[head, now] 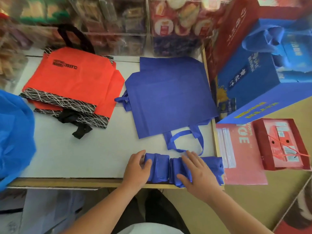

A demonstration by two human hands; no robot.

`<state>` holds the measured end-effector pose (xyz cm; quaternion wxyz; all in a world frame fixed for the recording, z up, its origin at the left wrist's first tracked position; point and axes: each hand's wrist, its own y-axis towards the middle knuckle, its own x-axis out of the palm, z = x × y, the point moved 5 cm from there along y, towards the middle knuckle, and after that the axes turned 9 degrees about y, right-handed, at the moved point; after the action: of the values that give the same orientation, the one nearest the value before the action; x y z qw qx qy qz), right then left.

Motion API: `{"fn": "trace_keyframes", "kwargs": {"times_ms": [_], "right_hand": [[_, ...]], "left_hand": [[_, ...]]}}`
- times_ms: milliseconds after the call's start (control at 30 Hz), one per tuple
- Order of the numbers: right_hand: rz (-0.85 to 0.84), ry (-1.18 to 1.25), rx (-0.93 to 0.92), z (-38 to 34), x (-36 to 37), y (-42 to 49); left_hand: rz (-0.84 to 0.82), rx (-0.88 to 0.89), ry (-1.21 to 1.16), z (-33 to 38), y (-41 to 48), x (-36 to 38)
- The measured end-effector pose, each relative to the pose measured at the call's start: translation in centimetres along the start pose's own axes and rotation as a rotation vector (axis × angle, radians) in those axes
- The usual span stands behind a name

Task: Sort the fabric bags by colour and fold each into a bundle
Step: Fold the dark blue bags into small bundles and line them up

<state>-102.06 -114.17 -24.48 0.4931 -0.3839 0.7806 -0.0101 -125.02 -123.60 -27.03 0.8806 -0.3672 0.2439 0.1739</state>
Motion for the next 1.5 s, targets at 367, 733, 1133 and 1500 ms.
{"fn": "trace_keyframes", "kwargs": {"times_ms": [367, 733, 1133, 1500], "right_hand": [[-0.022, -0.040, -0.010, -0.6, 0.9, 1.0], [0.024, 0.262, 0.141, -3.6, -4.0, 7.9], [0.352, 0.243, -0.153, -7.9, -5.2, 13.4], [0.244, 0.030, -0.667, -13.4, -13.0, 8.0]], "left_hand": [[-0.067, 0.114, 0.139, 0.2, -0.2, 0.9], [0.145, -0.099, -0.114, 3.5, 9.0, -5.5], [0.095, -0.060, -0.533, 9.4, 11.3, -6.8], [0.171, -0.103, -0.665, 10.9, 6.7, -15.4]]}}
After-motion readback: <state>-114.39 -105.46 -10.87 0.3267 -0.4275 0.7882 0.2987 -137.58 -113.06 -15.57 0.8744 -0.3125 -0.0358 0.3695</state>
